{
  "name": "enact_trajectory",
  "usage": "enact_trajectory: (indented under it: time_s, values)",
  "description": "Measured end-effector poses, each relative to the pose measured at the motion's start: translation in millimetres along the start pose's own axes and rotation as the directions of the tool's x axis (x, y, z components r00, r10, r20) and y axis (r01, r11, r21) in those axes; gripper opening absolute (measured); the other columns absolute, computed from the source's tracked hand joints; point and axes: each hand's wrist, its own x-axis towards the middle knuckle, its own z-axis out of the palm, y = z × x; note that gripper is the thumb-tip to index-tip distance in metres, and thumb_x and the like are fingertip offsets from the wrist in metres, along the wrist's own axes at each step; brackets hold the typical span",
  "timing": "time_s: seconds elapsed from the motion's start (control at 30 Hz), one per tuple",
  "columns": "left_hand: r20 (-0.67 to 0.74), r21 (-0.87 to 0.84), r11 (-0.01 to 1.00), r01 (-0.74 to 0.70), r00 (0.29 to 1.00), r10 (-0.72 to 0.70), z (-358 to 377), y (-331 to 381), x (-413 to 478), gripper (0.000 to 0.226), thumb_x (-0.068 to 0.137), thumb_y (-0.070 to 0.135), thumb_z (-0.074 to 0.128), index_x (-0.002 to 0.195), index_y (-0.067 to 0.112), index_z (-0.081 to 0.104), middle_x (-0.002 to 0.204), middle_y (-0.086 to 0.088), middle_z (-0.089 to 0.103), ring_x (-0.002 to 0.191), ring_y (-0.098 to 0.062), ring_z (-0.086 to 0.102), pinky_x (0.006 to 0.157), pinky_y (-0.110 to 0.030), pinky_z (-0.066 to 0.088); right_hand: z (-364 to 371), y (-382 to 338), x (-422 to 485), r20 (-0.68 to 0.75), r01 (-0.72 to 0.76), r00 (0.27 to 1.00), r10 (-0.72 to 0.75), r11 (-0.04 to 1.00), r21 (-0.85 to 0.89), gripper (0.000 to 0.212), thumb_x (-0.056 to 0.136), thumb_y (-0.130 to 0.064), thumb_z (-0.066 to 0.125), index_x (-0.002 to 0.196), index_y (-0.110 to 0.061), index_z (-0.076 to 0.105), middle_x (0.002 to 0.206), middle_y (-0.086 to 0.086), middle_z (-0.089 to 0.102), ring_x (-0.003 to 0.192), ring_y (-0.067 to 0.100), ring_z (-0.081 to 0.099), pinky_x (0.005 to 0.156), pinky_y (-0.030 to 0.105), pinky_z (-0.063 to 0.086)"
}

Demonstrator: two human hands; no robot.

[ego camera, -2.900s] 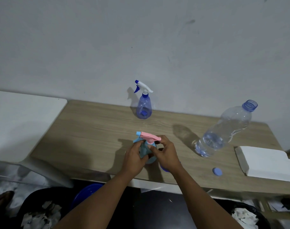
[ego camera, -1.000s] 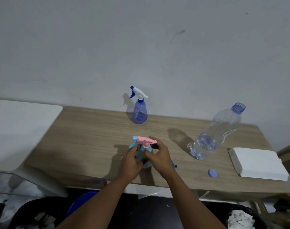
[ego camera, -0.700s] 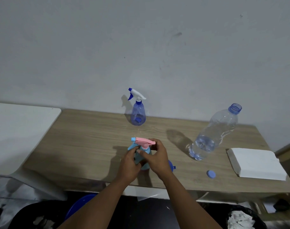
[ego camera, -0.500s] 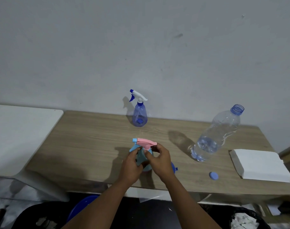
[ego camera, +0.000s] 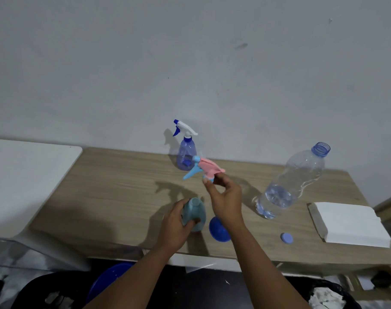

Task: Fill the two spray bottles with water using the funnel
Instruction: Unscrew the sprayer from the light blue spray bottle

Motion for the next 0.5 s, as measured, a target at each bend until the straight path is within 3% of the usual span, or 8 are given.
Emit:
enact_trajectory:
  time_s: [0.17, 0.27, 0.4, 0.5]
  values:
    - [-0.001, -0.022, 0.999, -0.026, 1.0, 0.026, -1, 2, -1, 0.06, 0.072, 0.05, 0.078, 0.125, 0.055, 0.05, 0.126, 0.02, 0.061, 0.116, -0.002, 0.058, 0.097, -0.039, 0.054, -18, -11, 29, -0.133, -0.047, 0.989, 0.066, 0.989, 0.142, 0.009, 0.087, -0.02, 0.076, 0.09, -0.012, 0.073, 0.075, 0.001, 0.066, 0.07, 0.01, 0.056, 0.069, 0.025, 0.05]
    - [-0.006, -0.055, 0.998, -0.026, 1.0, 0.025, -1, 1, 0, 0.062, 0.07, 0.051, 0.08, 0.124, 0.056, 0.051, 0.126, 0.02, 0.061, 0.117, -0.005, 0.06, 0.096, -0.043, 0.054, -40, -1, 52, -0.198, -0.141, 0.967, 0.161, 0.984, 0.114, 0.015, 0.086, -0.025, 0.074, 0.091, -0.011, 0.074, 0.074, 0.001, 0.065, 0.066, 0.009, 0.054, 0.064, 0.028, 0.048]
    - [0.002, -0.071, 0.997, -0.031, 0.999, 0.032, 0, -3, 0, 0.065, 0.071, 0.049, 0.081, 0.129, 0.047, 0.052, 0.128, 0.019, 0.061, 0.119, -0.009, 0.06, 0.095, -0.049, 0.054, -68, 39, 76, -0.133, -0.313, 0.948, 0.288, 0.92, -0.237, 0.032, 0.079, -0.025, 0.069, 0.07, 0.004, 0.061, 0.058, 0.004, 0.044, 0.057, 0.016, 0.038, 0.056, 0.033, 0.035]
    - [-0.002, -0.068, 0.997, -0.03, 1.0, 0.03, -1, -3, 0, 0.064, 0.072, 0.05, 0.08, 0.129, 0.048, 0.052, 0.128, 0.021, 0.06, 0.119, -0.007, 0.059, 0.097, -0.048, 0.053, -79, 69, 75, -0.039, -0.358, 0.913, 0.406, 0.751, -0.556, 0.026, 0.083, -0.017, 0.068, 0.065, 0.001, 0.065, 0.058, 0.008, 0.053, 0.056, 0.019, 0.048, 0.053, 0.028, 0.036]
